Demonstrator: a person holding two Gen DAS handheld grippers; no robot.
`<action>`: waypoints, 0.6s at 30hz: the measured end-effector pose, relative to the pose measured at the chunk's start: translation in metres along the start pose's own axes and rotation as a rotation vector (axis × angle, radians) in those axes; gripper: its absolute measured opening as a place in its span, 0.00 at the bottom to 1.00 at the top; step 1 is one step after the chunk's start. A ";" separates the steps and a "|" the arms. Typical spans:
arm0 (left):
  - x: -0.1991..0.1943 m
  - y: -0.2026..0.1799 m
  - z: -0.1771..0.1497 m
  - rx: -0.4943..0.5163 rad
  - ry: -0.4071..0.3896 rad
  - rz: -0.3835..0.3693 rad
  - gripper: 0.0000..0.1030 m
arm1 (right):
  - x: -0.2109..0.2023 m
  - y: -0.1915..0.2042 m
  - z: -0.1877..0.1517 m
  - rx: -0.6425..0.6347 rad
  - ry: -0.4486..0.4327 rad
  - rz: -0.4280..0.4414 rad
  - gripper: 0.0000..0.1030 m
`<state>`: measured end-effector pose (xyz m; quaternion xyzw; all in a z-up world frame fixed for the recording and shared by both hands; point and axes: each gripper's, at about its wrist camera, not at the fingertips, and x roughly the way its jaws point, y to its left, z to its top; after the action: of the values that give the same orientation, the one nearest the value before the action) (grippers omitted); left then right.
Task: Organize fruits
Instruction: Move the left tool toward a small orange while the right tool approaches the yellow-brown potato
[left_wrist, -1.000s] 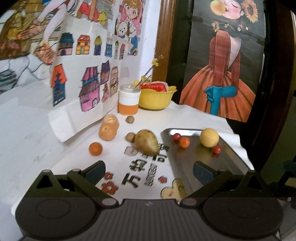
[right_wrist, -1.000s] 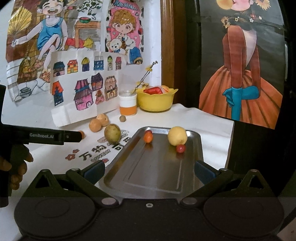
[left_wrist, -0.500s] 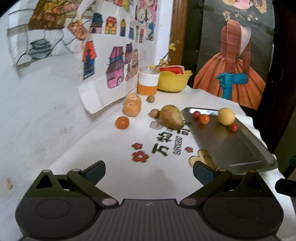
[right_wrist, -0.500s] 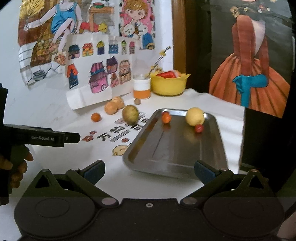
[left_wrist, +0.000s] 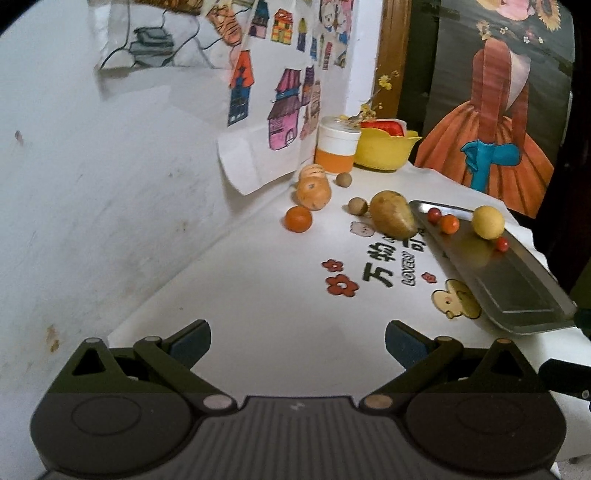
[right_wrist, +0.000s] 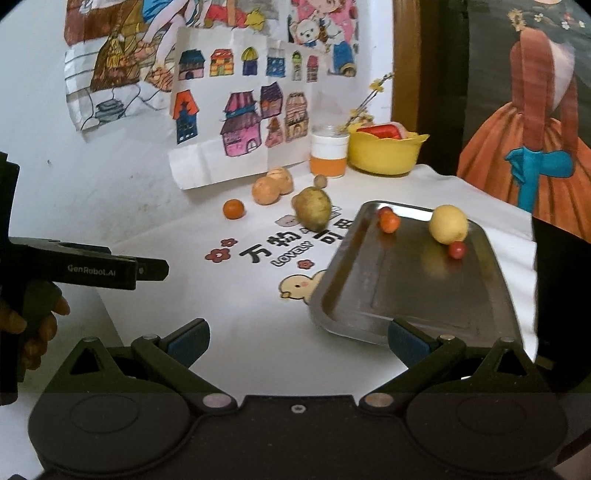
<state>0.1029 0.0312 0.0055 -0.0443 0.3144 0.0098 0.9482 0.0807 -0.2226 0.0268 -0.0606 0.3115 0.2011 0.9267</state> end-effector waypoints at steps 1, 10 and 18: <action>0.001 0.001 0.000 0.001 0.001 0.003 1.00 | 0.003 0.002 0.001 -0.003 0.003 0.003 0.99; 0.013 0.010 0.006 -0.020 -0.003 -0.001 1.00 | 0.026 0.010 0.015 -0.033 0.009 0.018 0.99; 0.031 0.003 0.020 -0.011 -0.005 -0.021 1.00 | 0.034 0.002 0.056 -0.135 -0.063 -0.023 0.99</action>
<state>0.1393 0.0362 0.0029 -0.0531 0.3116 0.0015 0.9487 0.1354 -0.1965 0.0514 -0.1204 0.2671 0.2127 0.9322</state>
